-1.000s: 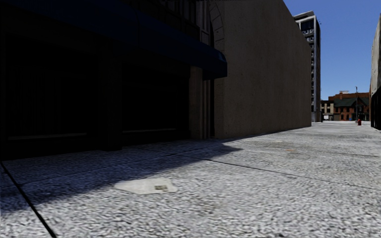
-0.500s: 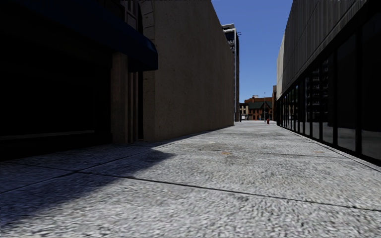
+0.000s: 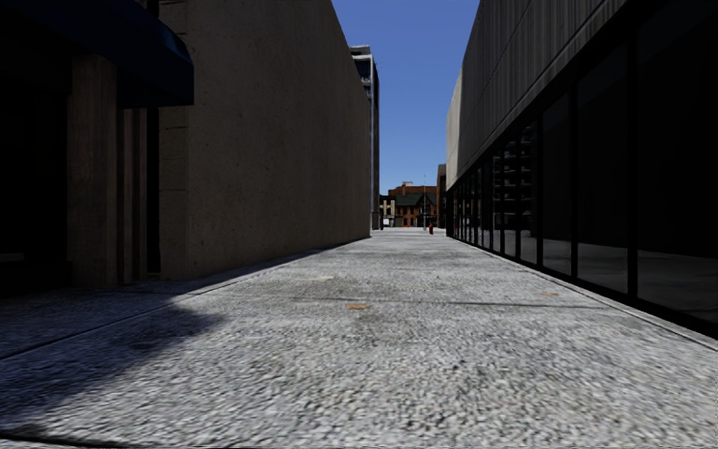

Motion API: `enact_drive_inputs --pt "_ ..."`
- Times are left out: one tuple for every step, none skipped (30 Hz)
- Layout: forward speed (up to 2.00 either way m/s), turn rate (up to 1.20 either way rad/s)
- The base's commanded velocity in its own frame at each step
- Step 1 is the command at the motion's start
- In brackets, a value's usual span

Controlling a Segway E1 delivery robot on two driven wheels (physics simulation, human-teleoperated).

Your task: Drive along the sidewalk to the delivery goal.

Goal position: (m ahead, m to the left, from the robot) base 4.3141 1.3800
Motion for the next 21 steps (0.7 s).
enact_drive_inputs --pt "2.00 0.00" --pt "2.00 0.00" --pt "2.00 0.00" --pt "2.00 0.00" --pt "2.00 0.00" --pt "2.00 0.00" --pt "2.00 0.00" --pt "2.00 0.00" --pt "2.00 0.00" --pt "2.00 0.00" --pt "2.00 0.01" --pt "2.00 0.09" --pt "2.00 0.09" --pt "2.00 0.20" --pt "1.98 0.24" --pt "1.77 0.26" --pt "1.77 0.26" --pt "1.54 0.28" --pt "1.36 0.28" --pt "1.24 0.34" --pt "1.24 0.34"
